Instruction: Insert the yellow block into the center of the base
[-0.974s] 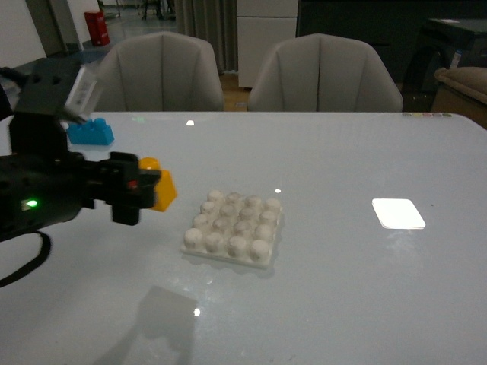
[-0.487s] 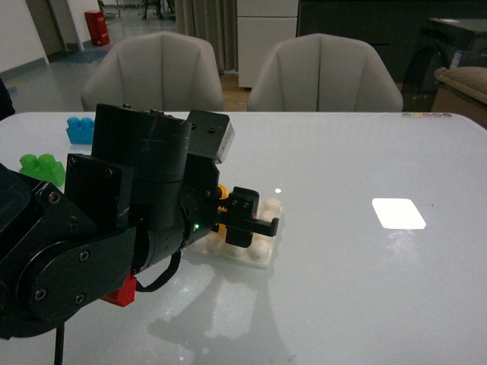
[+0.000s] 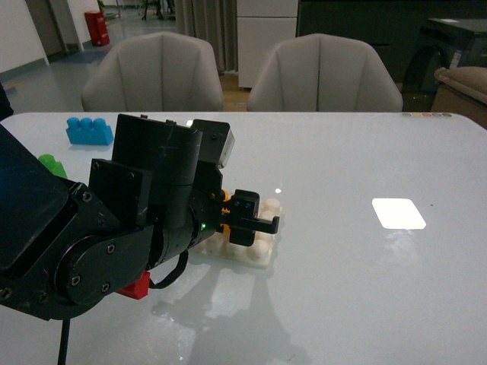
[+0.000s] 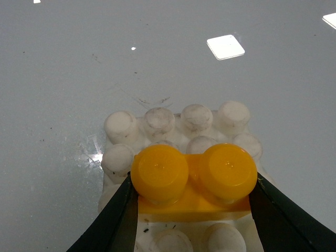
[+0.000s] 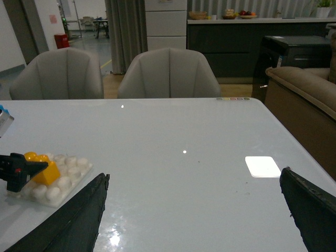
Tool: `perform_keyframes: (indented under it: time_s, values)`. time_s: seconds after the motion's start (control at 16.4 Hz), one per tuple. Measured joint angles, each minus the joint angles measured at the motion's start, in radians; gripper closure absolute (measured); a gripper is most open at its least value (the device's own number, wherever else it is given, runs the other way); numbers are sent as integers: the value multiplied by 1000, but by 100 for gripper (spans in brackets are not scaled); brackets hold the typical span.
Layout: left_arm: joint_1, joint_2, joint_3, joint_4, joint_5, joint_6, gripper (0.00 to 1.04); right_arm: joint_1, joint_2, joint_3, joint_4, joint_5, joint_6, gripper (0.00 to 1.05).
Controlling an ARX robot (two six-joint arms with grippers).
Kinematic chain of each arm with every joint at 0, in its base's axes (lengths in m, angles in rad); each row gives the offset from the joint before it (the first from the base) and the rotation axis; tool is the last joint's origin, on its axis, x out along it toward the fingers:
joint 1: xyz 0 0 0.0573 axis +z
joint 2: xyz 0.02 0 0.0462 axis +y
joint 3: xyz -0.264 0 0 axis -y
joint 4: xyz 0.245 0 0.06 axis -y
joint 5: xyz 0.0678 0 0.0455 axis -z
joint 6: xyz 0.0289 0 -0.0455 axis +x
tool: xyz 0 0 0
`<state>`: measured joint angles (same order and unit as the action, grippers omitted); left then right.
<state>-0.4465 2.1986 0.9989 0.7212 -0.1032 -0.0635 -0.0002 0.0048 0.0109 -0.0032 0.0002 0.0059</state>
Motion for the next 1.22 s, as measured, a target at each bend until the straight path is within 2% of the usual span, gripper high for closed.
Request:
perform_keyframes:
  time_s: [0.61,0.67,0.91,1.22]
  values:
    - [3,14,25,-83,28,6,52,0,0,0,0,0,0,6]
    - [3,14,25,-78,32,2,46,0,0,0,0,0,0,6]
    - [7,14,25,-64,46,-10,7,0,0,0,0,0,0,6]
    - [32,-111,8,-84,56,-29,7,0,0,0,0,0,0,6]
